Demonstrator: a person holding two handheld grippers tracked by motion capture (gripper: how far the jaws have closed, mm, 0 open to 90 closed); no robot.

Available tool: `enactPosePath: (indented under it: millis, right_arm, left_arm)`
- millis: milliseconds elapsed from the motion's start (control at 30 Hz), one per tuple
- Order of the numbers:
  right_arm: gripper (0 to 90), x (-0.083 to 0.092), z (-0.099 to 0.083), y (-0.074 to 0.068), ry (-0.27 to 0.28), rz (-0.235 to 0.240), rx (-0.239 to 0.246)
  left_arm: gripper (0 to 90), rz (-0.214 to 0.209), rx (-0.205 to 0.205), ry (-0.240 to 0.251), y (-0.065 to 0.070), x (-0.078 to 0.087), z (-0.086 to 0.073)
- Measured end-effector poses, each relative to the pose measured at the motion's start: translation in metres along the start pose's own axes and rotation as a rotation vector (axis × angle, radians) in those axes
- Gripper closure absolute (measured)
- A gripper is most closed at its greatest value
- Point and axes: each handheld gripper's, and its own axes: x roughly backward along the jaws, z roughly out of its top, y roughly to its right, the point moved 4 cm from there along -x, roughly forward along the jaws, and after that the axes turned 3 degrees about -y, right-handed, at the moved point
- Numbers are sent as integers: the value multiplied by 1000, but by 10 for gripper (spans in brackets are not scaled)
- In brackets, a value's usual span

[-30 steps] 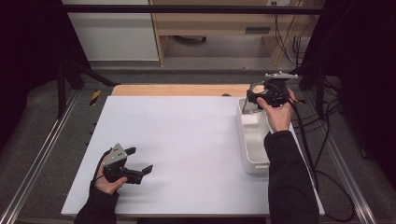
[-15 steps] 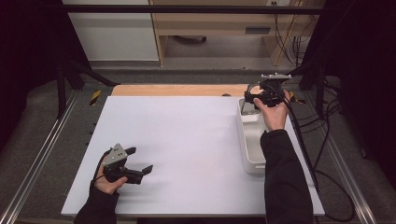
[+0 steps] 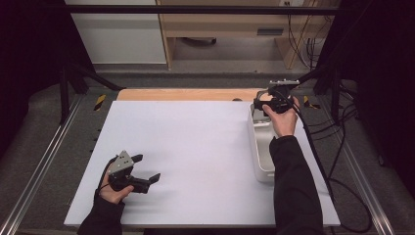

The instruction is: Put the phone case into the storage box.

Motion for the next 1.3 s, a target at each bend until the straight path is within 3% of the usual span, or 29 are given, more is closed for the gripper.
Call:
enactPosePath:
  millis: [800, 1300]
  right_arm:
    - [123, -20, -8, 2, -41, -12, -15]
    - [122, -25, -10, 3, -34, -25, -20]
  left_arm:
    - [9, -3, -7, -5, 0, -1, 0]
    - [9, -3, -8, -7, 0, -2, -1]
